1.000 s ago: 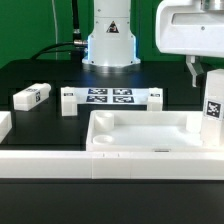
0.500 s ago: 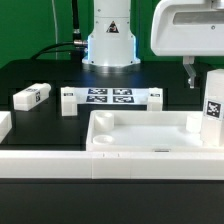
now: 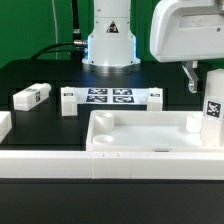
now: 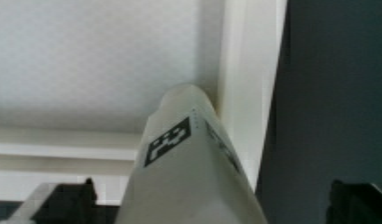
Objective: Assemble desk
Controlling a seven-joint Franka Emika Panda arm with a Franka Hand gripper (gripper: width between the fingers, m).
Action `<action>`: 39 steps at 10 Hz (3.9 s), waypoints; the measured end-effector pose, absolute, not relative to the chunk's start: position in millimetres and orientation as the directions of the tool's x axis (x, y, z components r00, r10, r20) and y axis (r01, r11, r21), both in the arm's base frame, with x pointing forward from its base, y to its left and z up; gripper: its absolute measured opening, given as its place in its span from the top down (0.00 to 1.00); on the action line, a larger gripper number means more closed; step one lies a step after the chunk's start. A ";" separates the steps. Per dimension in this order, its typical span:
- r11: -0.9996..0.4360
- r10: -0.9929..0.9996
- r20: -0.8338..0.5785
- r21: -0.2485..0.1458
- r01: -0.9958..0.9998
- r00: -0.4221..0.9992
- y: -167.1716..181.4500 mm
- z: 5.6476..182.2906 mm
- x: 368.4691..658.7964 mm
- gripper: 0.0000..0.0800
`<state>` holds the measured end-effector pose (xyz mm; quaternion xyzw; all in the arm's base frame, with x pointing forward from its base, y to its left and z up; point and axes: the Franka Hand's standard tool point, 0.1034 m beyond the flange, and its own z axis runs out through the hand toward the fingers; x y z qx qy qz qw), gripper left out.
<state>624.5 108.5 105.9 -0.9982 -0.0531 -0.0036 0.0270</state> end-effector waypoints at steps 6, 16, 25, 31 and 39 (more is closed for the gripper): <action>-0.879 0.476 0.024 0.002 0.476 0.879 104.6 106.5 627.1 0.25; -0.968 0.250 0.028 -0.012 0.250 0.968 104.6 106.3 627.3 0.64; -0.859 -0.512 0.036 -0.041 -0.511 0.858 90.0 105.8 629.3 0.63; -0.715 -0.699 0.056 -0.026 -0.699 0.713 67.1 105.8 627.9 0.62; -0.889 -0.459 0.032 -0.012 -0.458 0.888 85.4 124.4 609.1 0.19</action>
Offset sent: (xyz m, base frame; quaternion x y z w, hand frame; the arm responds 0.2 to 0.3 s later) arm 0.0049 -0.0013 0.0015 -0.0206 0.0002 -0.1573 0.9873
